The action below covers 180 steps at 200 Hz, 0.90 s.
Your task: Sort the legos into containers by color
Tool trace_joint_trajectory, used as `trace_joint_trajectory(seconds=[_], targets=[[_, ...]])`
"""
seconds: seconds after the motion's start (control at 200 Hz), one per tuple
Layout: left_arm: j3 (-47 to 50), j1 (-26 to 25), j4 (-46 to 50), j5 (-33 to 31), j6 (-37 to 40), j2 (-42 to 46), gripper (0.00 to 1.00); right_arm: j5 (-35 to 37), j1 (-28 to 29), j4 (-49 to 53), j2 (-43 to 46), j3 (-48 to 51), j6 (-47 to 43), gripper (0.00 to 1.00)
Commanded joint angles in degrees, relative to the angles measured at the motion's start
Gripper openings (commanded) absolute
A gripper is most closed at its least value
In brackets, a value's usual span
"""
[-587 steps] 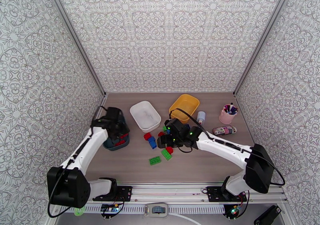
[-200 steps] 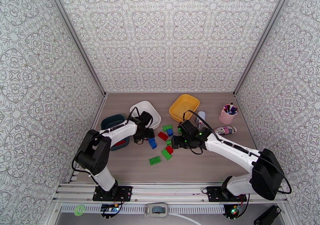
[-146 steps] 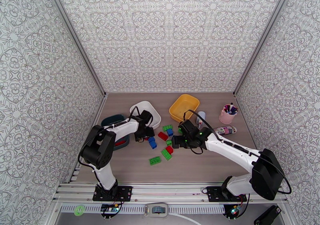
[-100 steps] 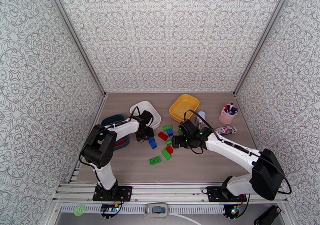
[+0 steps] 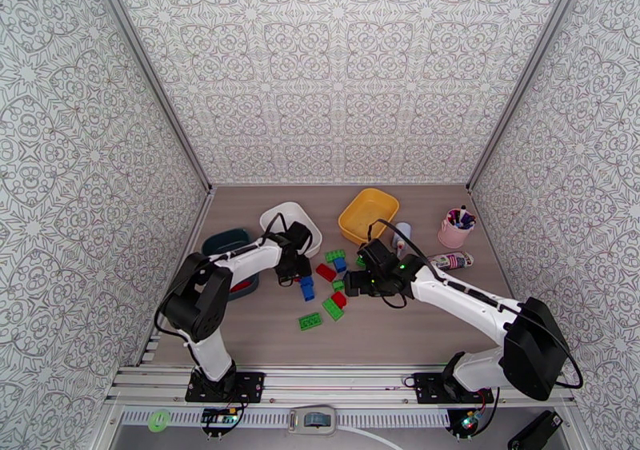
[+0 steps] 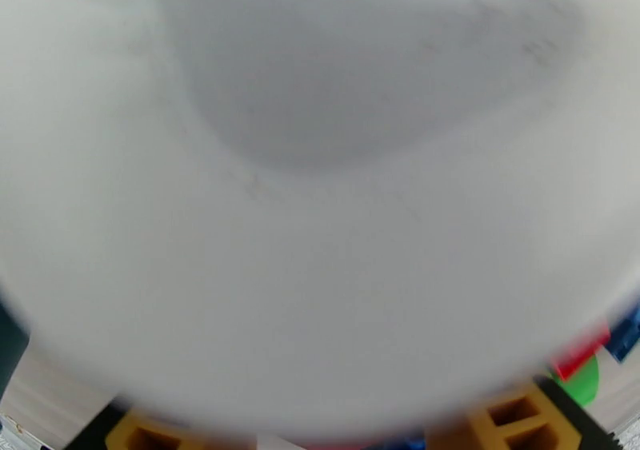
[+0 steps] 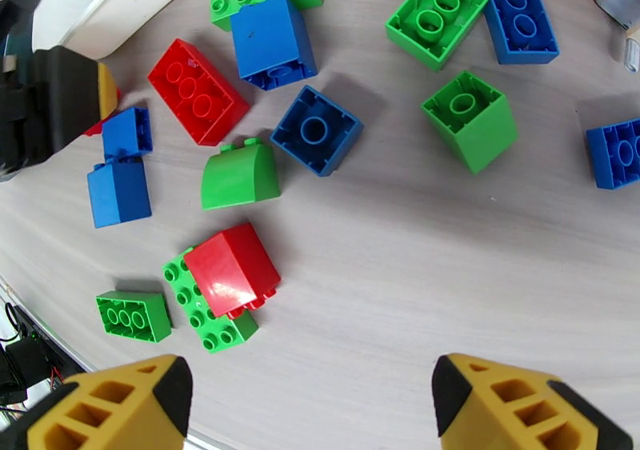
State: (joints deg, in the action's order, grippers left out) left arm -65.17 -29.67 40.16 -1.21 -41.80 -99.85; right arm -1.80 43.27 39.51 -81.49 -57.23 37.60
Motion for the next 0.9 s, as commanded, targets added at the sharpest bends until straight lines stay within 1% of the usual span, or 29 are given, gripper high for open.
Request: trace_joint_trajectory(seconds=[0.0,0.16,0.22,0.29,0.38,0.495,0.53,0.605,0.71,0.74,0.795,0.835,0.895], targets=[[0.06,-0.95,3.25,-1.16,0.15,5.62,0.53,-1.58,-0.46,-0.01,-0.51,-0.75,-0.69,0.83],[2.21,-0.55,7.11,-3.22,-0.3,13.66,0.53,-4.8,-0.36,-2.18,-1.27,-0.72,-0.42,0.81],[3.17,0.72,8.65,-3.9,-0.22,16.89,0.53,-5.79,-0.21,-3.05,-1.84,-0.95,-0.04,0.8],[4.35,3.45,10.39,-4.35,0.51,20.5,0.54,-6.6,0.36,-3.99,-2.6,-1.59,0.4,0.8],[6.17,9.15,11.97,-3.74,2.41,24.6,0.54,-7.0,1.52,-4.54,-3.95,-2.95,0.71,0.8],[8.78,18.54,11.83,-0.3,6.03,28.22,0.54,-6.61,3.36,-4.6,-5.52,-4.33,0.88,0.8],[9.42,22.08,11.47,1.0,7.22,28.68,0.54,-6.51,3.72,-4.66,-5.97,-4.56,0.98,0.8],[10.12,27.99,10.24,3.6,9.83,28.48,0.54,-6.4,4.27,-4.83,-6.78,-4.77,1.32,0.8],[10.33,34.12,8.32,6.95,12.51,26.74,0.55,-6.26,4.9,-4.82,-7.67,-4.92,1.59,0.79],[10.08,35.4,8.0,7.7,12.98,25.91,0.58,-6.07,5.09,-4.73,-7.85,-4.96,1.68,0.8],[9.67,36.89,7.67,8.47,13.53,24.71,0.7,-5.45,5.21,-4.38,-7.9,-4.76,1.84,0.8],[9.32,37.33,7.57,8.61,13.76,24.28,0.76,-4.94,5.16,-4.18,-7.83,-4.64,1.93,0.8],[8.93,37.24,7.52,8.78,13.85,24.39,0.82,-4.2,5.25,-3.87,-7.84,-4.3,2.02,0.8]])
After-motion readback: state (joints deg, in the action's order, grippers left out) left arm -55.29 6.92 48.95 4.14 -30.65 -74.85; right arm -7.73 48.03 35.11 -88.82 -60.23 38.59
